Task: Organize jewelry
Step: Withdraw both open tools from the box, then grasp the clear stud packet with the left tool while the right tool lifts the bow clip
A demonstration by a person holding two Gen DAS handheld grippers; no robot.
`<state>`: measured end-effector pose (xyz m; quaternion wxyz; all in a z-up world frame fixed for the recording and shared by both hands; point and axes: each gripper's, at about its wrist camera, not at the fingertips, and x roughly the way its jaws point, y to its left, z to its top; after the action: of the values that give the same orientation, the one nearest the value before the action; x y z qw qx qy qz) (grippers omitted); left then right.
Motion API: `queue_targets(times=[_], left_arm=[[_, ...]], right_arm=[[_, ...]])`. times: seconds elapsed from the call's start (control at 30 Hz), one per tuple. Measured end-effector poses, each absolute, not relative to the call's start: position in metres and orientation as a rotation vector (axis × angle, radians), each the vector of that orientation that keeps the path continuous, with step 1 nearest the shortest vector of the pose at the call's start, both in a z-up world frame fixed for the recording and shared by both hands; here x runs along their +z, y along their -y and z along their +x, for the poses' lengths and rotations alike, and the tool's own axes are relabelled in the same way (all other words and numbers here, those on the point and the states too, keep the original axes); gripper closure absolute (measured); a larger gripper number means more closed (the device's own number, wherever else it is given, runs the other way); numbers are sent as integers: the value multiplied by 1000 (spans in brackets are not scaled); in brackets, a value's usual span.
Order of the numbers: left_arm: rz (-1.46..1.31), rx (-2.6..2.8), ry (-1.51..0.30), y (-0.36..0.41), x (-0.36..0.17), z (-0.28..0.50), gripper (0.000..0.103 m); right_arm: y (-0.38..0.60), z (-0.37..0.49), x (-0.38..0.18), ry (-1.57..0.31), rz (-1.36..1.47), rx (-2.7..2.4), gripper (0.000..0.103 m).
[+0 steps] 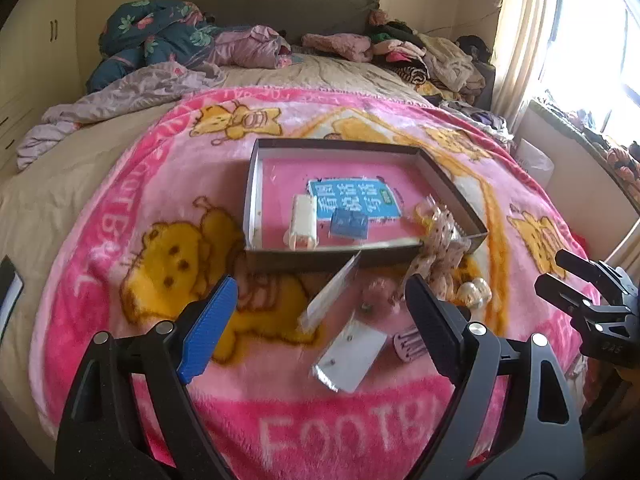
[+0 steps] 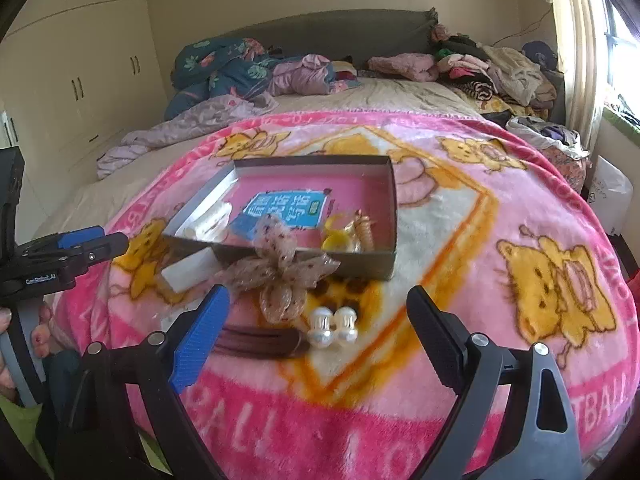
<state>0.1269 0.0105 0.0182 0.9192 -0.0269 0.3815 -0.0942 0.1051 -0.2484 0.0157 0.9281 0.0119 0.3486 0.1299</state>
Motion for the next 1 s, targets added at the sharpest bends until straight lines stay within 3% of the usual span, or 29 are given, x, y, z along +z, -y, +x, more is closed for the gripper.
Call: queue_targets(times=[1.0], left_arm=[[40,-232,-930,9,-60,124,26]], right_arm=[[237,131,-26,-795,-9,325,15]])
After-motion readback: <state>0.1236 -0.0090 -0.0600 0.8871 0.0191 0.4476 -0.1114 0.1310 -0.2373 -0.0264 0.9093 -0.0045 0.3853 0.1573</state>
